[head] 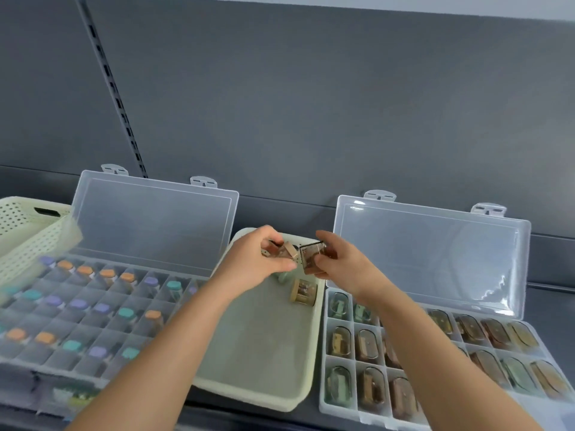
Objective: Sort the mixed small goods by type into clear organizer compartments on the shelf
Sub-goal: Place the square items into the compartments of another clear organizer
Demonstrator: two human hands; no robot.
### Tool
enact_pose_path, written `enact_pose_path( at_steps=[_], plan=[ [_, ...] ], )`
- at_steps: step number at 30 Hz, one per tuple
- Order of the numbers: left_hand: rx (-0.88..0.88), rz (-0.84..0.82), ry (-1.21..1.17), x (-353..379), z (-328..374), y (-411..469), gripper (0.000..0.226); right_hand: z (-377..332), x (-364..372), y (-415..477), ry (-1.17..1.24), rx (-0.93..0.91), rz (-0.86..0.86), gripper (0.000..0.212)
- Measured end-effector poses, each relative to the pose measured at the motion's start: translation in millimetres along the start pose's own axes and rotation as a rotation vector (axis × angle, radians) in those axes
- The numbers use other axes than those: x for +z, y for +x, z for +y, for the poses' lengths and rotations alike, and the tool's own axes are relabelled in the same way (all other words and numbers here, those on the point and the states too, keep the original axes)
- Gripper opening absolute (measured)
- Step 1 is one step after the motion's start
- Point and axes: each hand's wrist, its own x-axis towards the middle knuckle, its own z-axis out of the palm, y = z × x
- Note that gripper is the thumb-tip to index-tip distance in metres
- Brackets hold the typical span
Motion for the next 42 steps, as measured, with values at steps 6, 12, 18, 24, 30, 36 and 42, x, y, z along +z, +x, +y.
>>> enact_pose_path(
  at_steps=[6,12,18,24,30,36,42],
  plan=[
    [0.100,0.029,-0.067,39.4,28.4,-36.6,0.037,12.9,-31.4,-50.2,0.334,-0.076,0.041,0.029],
    [0.063,-0.111,0.020,93.4,65.8,-79.2,0.049,42.9,-74.9,-109.0,0.403,-0.117,0.027,0.035],
    [0.106,-0.087,0.054,142.9,95.6,-127.1,0.046,85.1,-112.7,-161.7,0.226,-0.077,0.069,0.045],
    [0.208,-0.056,0.176,184.4,116.4,-156.2,0.043,118.3,-141.2,-199.1,-0.213,-0.112,0.292,0.050],
    [0.371,-0.126,0.473,218.1,122.7,-159.5,0.050,140.6,-152.8,-215.8,-0.503,-0.073,0.260,0.049],
    [0.391,-0.231,0.556,227.3,118.1,-153.7,0.038,146.5,-146.7,-214.7,-0.655,0.021,0.265,0.051],
    [0.391,-0.287,0.578,229.3,111.2,-152.0,0.031,151.2,-144.3,-207.2,-0.711,0.080,0.133,0.057]
  ],
)
